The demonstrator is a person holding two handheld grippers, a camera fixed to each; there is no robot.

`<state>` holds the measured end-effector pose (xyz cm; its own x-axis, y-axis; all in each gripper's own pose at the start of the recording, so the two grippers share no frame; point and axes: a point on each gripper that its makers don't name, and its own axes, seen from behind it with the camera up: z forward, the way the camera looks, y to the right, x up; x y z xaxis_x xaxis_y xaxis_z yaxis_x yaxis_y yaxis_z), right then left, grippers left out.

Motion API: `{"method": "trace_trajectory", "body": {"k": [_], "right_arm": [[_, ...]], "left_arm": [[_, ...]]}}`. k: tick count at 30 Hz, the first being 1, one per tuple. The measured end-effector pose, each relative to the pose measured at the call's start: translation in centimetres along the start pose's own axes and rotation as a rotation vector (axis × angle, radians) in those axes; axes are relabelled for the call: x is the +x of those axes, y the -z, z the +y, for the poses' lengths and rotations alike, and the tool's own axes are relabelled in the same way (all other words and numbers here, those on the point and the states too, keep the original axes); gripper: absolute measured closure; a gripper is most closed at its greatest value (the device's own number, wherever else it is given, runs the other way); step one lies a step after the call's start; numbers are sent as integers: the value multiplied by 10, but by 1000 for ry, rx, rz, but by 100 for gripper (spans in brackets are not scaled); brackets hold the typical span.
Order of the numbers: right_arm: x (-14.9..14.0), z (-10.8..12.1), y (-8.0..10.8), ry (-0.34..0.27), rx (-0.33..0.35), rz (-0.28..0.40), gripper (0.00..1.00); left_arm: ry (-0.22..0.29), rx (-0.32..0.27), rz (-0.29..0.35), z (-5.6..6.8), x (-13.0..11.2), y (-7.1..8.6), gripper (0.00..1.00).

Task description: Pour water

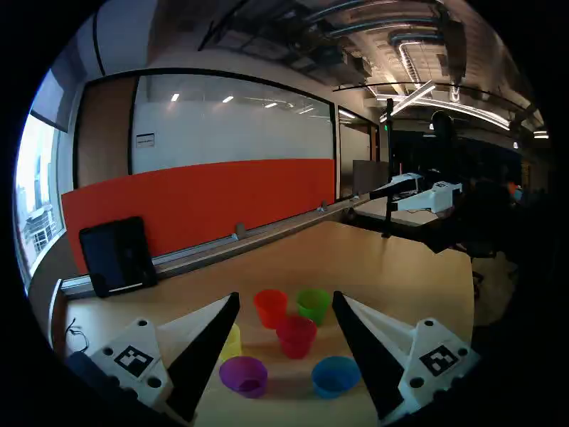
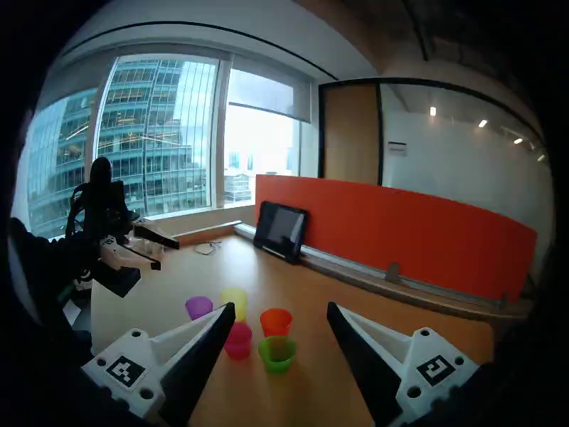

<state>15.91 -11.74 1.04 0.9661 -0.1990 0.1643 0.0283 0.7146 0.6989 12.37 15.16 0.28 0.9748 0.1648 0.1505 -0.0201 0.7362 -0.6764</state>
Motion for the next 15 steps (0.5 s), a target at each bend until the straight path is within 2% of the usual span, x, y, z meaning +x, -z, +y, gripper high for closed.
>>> {"method": "trace_trajectory", "body": {"k": [15], "right_arm": [[-23,-3,-16,44,58,-60,0]], "left_arm": [[-14,-50,-54,20,-38,-7,3]]}}
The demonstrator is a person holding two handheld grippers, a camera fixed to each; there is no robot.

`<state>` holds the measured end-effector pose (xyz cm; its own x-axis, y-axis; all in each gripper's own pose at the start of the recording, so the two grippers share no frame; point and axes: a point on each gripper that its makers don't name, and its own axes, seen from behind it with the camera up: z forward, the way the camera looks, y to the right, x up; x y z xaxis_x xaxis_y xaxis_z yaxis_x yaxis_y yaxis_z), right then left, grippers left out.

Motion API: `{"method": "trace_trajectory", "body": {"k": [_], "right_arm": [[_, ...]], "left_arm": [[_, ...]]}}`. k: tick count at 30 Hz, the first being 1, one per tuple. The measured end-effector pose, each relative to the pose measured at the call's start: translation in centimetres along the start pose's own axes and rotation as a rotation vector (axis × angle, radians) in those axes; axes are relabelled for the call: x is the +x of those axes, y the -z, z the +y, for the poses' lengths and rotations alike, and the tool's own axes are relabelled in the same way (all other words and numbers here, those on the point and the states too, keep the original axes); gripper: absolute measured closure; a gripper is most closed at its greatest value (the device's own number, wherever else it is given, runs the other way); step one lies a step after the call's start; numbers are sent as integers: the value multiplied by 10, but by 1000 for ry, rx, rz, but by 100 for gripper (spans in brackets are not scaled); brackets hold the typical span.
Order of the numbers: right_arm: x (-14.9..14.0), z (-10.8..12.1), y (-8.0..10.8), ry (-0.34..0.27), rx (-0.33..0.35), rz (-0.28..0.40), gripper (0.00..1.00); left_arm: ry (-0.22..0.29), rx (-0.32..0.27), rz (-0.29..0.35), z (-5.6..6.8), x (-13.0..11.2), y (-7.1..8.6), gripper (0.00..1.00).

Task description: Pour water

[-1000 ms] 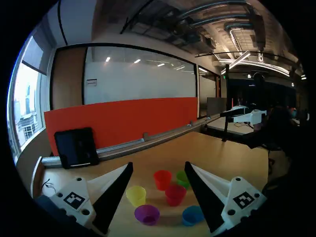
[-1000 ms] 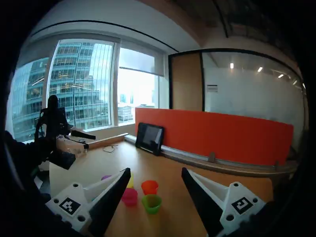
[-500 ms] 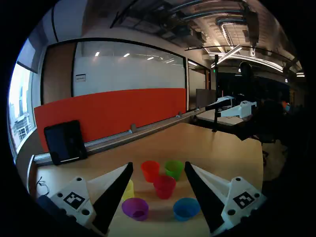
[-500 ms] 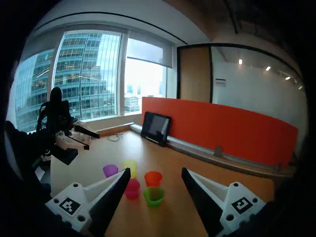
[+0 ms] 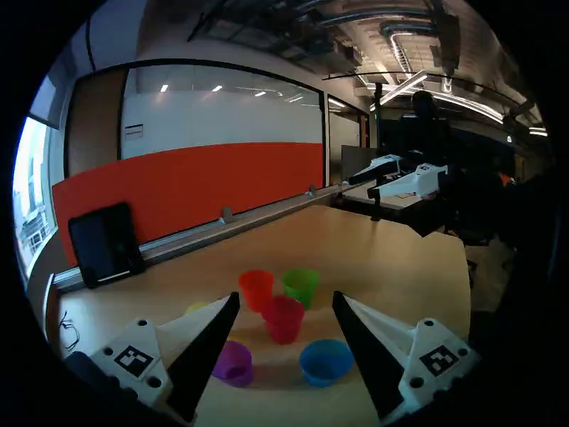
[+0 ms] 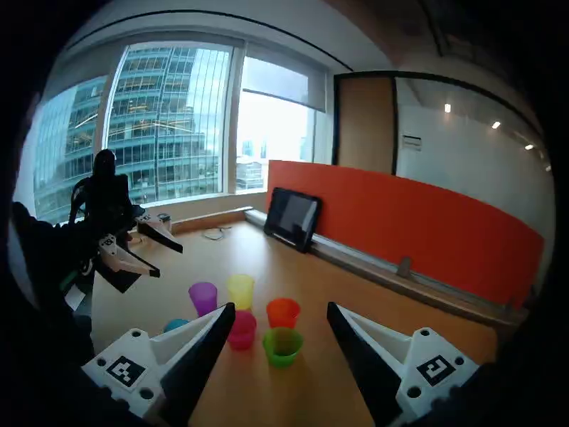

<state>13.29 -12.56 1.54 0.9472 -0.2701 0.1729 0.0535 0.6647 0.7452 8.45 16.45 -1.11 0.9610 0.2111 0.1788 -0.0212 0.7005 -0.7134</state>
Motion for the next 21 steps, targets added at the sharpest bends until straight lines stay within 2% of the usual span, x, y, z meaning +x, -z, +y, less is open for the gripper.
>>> {"method": "trace_trajectory", "body": {"k": [21], "right_arm": [[-48,4,-28,35,36,-130,0]], "left_arm": [[-3,-44,-96,28,-58,-4,3]]}}
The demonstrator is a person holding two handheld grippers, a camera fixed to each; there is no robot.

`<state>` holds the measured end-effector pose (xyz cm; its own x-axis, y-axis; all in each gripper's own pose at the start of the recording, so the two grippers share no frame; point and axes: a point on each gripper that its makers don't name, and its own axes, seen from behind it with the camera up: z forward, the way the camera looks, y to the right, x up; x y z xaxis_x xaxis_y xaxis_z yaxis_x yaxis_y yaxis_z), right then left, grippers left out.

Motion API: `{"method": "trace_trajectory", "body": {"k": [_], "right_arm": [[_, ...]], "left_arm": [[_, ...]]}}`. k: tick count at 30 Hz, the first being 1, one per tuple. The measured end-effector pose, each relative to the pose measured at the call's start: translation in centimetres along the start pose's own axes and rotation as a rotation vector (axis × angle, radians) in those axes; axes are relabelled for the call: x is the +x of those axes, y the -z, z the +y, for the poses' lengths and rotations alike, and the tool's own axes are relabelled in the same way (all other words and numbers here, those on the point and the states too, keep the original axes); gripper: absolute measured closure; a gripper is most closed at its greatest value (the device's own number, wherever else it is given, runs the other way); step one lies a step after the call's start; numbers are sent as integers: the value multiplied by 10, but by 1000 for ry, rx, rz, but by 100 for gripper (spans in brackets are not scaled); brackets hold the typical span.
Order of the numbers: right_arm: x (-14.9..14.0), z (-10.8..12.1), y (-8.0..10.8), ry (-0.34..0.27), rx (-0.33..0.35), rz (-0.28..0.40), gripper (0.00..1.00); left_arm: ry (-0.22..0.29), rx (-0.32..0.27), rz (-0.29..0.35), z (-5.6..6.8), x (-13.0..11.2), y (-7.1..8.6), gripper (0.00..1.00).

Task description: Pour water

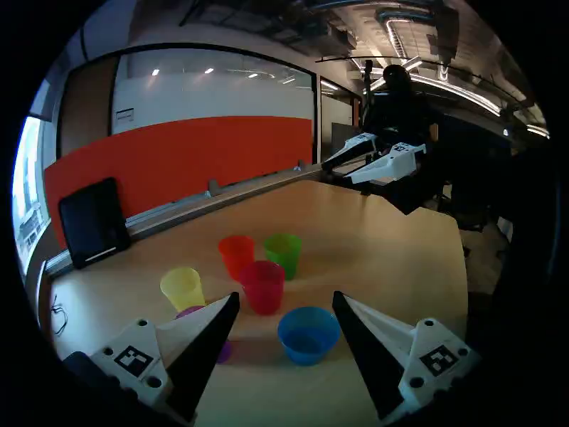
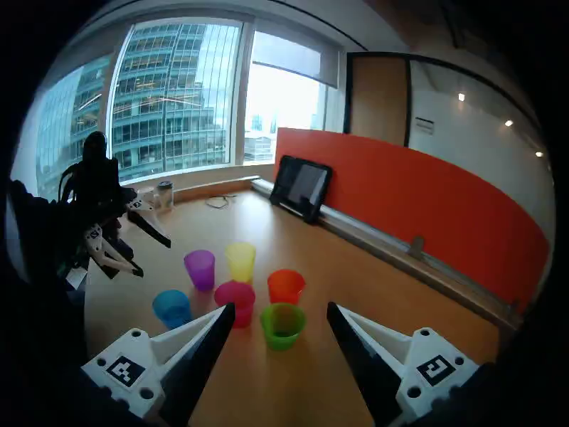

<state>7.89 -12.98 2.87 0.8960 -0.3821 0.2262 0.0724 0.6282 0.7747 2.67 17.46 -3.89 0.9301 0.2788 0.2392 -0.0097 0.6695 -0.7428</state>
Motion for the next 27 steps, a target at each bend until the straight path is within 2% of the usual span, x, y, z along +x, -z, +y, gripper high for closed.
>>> {"method": "trace_trajectory", "body": {"k": [18,27], "right_arm": [[-38,1,-29,18,27,-82,0],[-52,1,-41,26,34,-107,0]], "left_arm": [[-9,-42,-98,23,-45,-5,3],[-17,-57,-151,28,-63,-11,3]]}}
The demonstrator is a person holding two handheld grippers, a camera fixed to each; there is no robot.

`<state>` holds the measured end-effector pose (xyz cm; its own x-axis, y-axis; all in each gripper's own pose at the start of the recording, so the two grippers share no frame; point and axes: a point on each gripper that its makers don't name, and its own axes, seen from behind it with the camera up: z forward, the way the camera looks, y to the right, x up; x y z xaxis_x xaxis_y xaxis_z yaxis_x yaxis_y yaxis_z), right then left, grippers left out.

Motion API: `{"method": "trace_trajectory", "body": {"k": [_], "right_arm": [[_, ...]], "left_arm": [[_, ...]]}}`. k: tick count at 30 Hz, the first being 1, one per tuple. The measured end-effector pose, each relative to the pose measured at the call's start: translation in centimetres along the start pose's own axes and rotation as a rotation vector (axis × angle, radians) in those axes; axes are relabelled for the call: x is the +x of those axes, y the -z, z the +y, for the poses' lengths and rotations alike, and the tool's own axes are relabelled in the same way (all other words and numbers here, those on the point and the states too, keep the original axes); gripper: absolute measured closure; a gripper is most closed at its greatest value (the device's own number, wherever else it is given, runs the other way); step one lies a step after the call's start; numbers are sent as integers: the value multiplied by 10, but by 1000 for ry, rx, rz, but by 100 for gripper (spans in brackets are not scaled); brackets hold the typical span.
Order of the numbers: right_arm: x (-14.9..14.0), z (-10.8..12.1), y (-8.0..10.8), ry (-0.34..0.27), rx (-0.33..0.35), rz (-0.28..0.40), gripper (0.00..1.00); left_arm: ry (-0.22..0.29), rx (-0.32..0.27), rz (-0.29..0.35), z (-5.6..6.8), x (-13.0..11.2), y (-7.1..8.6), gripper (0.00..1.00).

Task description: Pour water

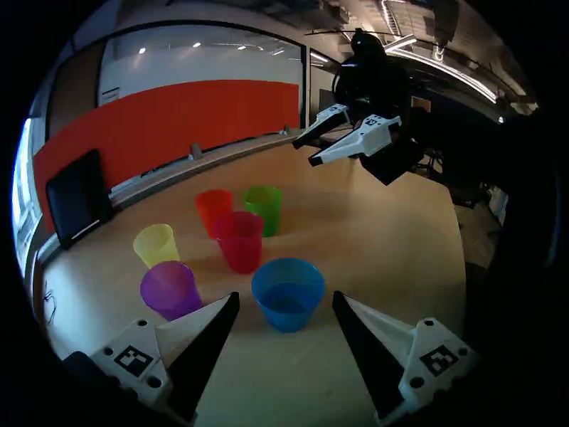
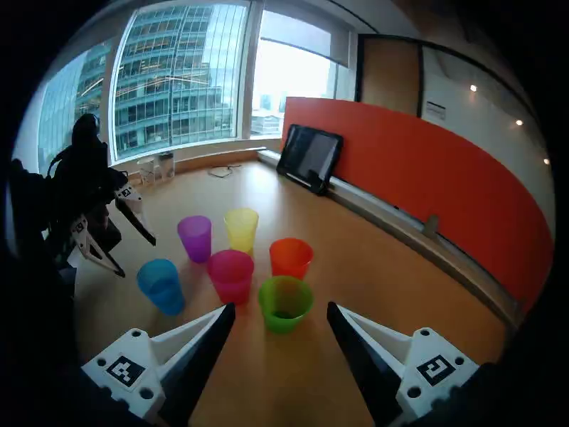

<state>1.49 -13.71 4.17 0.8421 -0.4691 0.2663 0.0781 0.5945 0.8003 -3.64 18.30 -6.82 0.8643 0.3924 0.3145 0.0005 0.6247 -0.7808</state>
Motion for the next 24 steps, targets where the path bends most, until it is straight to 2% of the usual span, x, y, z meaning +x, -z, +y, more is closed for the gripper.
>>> {"method": "trace_trajectory", "body": {"k": [12,24], "right_arm": [[-13,-1,-15,1,14,-29,0],[-23,1,-34,-5,28,-59,0]], "left_arm": [[-6,-18,-79,-1,-20,-17,2],[-6,-36,-110,-2,-23,-34,3]]}}
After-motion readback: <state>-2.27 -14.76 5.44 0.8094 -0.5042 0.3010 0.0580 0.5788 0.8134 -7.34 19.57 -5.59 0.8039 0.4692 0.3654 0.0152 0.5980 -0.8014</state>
